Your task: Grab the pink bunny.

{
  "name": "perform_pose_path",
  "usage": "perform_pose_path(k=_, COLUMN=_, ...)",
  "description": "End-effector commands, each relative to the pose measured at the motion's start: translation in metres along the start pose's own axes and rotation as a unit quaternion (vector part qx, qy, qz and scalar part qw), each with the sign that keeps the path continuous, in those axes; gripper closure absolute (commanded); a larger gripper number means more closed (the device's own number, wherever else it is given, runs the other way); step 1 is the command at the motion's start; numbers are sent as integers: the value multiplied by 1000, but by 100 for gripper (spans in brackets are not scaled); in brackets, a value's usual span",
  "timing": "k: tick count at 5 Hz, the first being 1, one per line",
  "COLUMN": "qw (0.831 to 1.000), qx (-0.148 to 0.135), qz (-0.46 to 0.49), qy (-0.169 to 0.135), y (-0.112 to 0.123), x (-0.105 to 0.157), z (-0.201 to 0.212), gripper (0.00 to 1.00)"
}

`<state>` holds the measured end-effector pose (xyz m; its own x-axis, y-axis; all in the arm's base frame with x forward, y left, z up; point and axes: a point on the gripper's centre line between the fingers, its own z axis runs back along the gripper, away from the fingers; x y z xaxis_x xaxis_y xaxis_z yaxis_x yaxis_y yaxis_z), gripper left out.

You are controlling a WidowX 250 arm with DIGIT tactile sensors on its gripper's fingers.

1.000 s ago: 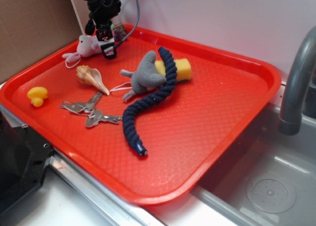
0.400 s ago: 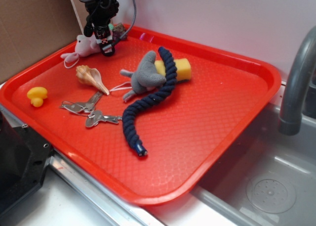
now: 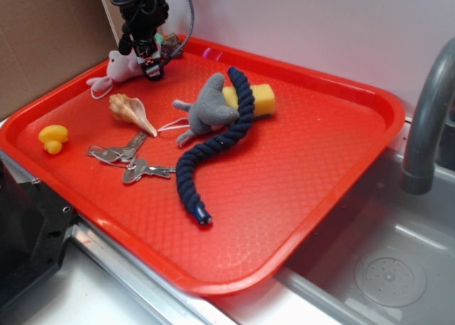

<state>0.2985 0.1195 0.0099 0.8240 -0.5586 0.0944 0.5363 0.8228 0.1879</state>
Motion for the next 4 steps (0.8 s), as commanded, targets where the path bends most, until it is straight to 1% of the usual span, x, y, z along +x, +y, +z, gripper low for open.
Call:
perform_pose_path(k=1, qw=994, qx=-62, qz=86, qy=-39, y=-47, x=-8, z=88, gripper=100)
perform_pose_path(k=2, qw=981, qx=-105, qz=149, qy=-70, y=-69, x=-6, z=146, gripper=100)
perform_pose_path(k=3, qw=976, qx=-104, qz=170, qy=-87, y=-80, x=5, z=198, gripper=100)
perform_pose_path(k=4, qw=971, qx=-100, qz=198, qy=-84, y=-83, x=18, z=249, gripper=100)
